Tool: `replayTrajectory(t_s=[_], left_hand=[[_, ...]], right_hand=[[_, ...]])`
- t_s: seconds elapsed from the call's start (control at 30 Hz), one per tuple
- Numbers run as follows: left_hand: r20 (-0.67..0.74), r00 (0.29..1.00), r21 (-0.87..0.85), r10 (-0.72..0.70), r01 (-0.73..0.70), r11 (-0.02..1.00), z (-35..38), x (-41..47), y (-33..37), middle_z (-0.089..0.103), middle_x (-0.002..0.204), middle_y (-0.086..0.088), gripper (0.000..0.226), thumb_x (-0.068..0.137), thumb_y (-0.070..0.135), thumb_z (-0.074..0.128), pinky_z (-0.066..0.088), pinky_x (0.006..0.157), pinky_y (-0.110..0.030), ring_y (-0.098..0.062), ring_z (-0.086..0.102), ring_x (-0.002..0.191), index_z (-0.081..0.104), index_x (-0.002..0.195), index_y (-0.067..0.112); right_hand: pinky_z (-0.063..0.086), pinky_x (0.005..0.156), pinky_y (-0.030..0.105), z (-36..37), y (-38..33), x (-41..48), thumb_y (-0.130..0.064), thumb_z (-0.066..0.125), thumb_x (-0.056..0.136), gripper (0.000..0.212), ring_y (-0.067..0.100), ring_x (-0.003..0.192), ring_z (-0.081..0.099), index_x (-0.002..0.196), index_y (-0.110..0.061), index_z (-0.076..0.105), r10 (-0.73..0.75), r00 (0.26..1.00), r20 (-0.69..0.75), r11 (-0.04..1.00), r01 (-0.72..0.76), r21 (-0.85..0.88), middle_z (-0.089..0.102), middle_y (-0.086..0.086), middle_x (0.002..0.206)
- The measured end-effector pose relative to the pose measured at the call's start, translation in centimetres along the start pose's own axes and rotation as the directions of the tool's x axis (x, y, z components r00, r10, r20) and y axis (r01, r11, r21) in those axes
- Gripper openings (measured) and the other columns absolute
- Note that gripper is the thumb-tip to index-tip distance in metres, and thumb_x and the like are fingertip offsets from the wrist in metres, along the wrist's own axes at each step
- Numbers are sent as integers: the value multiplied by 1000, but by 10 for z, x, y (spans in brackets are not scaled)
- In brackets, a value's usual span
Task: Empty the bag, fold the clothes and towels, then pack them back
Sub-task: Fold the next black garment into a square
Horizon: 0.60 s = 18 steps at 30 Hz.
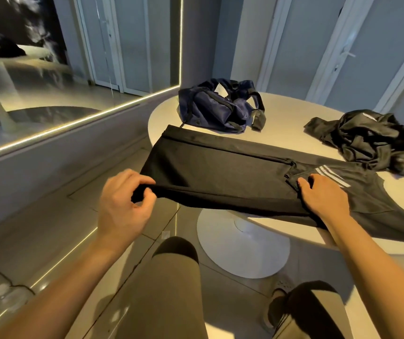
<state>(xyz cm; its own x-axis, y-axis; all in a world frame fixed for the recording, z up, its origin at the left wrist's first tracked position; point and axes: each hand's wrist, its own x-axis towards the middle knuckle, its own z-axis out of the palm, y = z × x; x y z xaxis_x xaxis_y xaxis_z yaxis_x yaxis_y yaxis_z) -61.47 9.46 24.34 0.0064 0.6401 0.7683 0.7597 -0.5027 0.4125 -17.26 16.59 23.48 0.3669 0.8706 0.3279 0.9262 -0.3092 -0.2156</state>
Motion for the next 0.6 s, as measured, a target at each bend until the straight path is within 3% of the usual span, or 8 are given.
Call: replayTrajectory(t_s=[0.13,0.2,0.27,0.33,0.4,0.47,0.53,0.6], left_hand=[[107,982,-201,-154,173,964,-12,26,1,65,95,14,14,96,11,65,51,83,-23,-5,62,95,73,102,22],[213,954,-281,-212,268,922,-19,42,3,70,92,15,15,95,13,68,51,81,-19,-3,65,95,75,99,26],[327,913,-318,-243,349,882,-23,57,2,73,90,16,13,93,15,71,51,75,-16,-3,69,91,77,95,27],[424,871,-346,-248,409,845,-26,73,-2,75,87,10,7,92,17,73,52,70,-16,-6,71,86,77,92,24],[503,834,-355,-228,440,825,-27,86,-7,75,86,4,3,90,22,75,52,74,-20,-9,72,83,77,89,20],[566,796,-347,-216,468,813,-25,97,-14,75,86,1,12,88,28,75,50,77,-21,-9,72,84,78,89,16],[606,758,-334,-241,518,787,-23,104,-21,75,87,0,18,90,31,72,48,79,-21,-8,71,87,77,90,14],[622,734,-333,-271,562,757,-19,108,-29,75,89,3,22,91,35,69,46,83,-23,-5,70,88,77,91,14]], right_hand=[[50,83,45,-17,-7,-7,-47,42,102,45,36,90,62,93,-9,63,61,998,-30,998,-60,31,69,16,100],[50,83,44,-36,-23,-12,-41,49,103,40,36,96,64,107,-6,69,-32,994,-104,990,45,132,70,15,109],[49,80,35,-61,-53,-22,-37,55,102,32,24,97,66,114,-12,72,-196,979,-57,925,204,320,72,6,109],[49,82,25,-86,-88,-34,-41,62,99,26,6,94,66,110,-22,74,-417,903,101,810,319,493,73,-8,105],[51,89,19,-97,-117,-43,-49,67,92,31,-1,99,67,114,-29,73,-591,745,311,722,316,616,72,-16,109],[51,89,18,-94,-135,-44,-48,71,89,37,-3,100,67,119,-28,71,-666,605,437,705,319,634,72,-17,111],[50,79,17,-83,-143,-41,-39,74,90,22,1,81,66,101,-19,72,-702,544,459,686,345,641,71,-12,90],[41,64,16,-77,-143,-33,-29,73,93,29,7,61,50,76,-9,61,-720,526,452,665,339,665,56,-4,66]])
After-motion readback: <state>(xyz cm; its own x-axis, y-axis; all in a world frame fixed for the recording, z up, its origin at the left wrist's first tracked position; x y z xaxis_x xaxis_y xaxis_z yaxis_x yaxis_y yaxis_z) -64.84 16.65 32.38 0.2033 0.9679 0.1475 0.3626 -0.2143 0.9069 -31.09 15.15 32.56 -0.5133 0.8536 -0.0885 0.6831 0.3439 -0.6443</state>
